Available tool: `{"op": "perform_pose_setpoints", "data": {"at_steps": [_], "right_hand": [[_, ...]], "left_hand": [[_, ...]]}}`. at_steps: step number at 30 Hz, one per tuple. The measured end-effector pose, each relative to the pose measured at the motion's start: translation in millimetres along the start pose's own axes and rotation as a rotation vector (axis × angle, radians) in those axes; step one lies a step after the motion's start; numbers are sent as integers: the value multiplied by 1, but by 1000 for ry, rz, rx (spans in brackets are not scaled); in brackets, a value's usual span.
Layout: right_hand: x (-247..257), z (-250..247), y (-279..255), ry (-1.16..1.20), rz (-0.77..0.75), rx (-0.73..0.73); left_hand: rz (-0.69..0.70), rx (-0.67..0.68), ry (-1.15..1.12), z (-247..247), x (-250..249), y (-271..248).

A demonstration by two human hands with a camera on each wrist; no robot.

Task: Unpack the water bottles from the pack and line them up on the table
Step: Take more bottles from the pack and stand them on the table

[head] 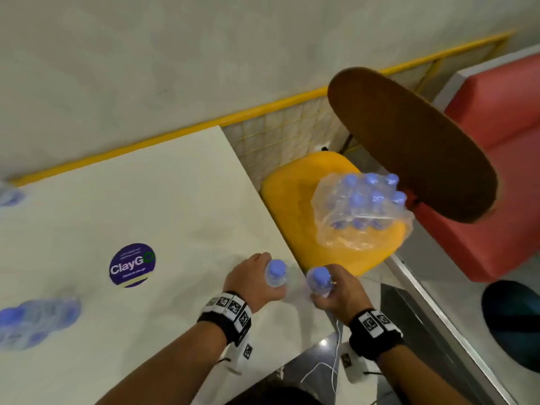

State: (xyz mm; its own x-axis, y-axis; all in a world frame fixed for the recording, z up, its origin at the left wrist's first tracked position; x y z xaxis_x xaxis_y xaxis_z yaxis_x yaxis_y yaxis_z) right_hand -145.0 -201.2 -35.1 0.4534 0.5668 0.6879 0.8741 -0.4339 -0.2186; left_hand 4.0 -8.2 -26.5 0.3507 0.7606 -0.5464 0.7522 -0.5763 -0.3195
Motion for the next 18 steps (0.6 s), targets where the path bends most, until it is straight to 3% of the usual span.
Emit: {"op": "perform_pose_setpoints", "data": {"at_steps": [4, 9, 14, 18], "right_hand": [[86, 94, 3, 49, -179, 262], [211, 213, 0, 78, -373, 465], [318, 316, -21, 25, -527, 617], [360, 373, -35, 38, -522, 644]], "left_hand": [[-234, -73, -22, -46, 123, -66], [-508, -228, -137, -104, 249, -160], [-707, -329, -208, -146, 336, -242], [-762, -388, -295, -168, 377, -274]]}}
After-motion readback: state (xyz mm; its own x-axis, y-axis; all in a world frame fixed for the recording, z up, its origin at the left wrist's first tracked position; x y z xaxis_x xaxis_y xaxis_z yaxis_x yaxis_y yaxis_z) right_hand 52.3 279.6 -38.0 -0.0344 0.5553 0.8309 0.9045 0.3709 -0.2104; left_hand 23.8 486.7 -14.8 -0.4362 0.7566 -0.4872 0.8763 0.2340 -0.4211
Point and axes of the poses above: each hand's wrist, its own y-axis towards the middle knuckle, its own z-axis out of the palm, x = y × z, the point moved 4 cm from there along y, towards the middle knuckle, and after that the axes turned 4 degrees about -z, right-handed, at the moved point
